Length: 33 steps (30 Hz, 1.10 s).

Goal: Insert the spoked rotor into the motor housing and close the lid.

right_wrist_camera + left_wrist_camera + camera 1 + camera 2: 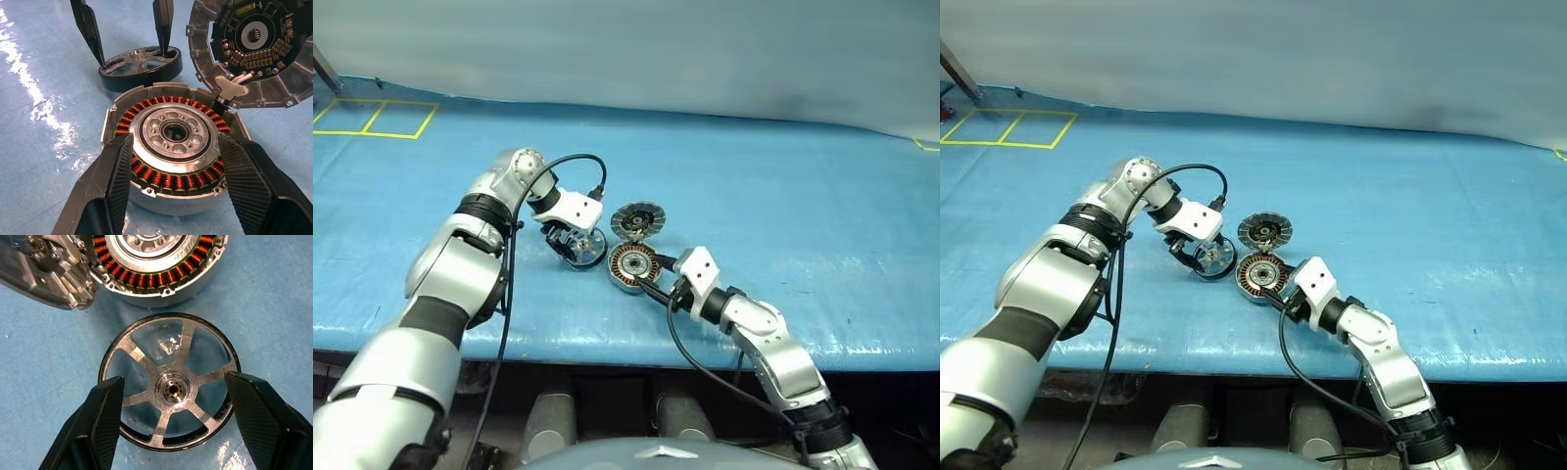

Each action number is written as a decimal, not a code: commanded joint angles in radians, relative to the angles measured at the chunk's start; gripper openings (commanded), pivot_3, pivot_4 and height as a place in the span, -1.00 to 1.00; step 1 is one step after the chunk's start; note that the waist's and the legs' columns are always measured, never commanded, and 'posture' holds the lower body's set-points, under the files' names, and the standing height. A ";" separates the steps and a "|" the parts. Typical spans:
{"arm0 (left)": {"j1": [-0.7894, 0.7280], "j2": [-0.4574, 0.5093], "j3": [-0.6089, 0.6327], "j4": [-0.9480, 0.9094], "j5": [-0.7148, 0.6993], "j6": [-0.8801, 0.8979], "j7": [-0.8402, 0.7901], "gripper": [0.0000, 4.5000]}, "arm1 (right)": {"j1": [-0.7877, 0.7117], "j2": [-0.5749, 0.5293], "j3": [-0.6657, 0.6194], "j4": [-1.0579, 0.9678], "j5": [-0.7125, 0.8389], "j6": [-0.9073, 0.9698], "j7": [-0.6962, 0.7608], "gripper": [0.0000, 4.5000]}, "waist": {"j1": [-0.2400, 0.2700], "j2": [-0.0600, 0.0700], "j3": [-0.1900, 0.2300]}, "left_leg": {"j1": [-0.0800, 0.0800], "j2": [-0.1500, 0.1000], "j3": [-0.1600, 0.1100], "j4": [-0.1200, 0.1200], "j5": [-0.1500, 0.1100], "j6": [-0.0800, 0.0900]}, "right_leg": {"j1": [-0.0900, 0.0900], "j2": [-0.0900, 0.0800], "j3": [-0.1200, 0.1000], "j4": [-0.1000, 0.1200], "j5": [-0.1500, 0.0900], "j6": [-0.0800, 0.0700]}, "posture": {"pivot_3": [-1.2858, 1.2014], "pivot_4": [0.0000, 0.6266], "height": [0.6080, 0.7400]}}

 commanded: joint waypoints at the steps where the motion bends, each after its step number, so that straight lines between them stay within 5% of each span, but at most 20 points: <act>1: -0.019 0.001 -0.012 -0.030 0.009 -0.027 -0.004 0.58 | -0.007 -0.023 -0.027 -0.052 0.024 0.026 0.017 0.27 | 0.000 0.000 0.000 | 0.000 0.000 0.000 0.000 0.000 0.000 | 0.000 0.000 0.000 0.000 0.000 0.000 | 0.03 -0.52 1.00; 33: -0.025 -0.034 -0.077 -0.011 0.082 -0.074 0.102 0.58 | -0.042 -0.045 -0.026 -0.049 0.013 0.032 0.021 0.27 | 0.001 0.000 0.000 | 0.000 0.000 0.000 0.000 0.000 0.000 | 0.000 0.000 0.000 0.000 0.000 0.000 | 0.03 -0.52 1.00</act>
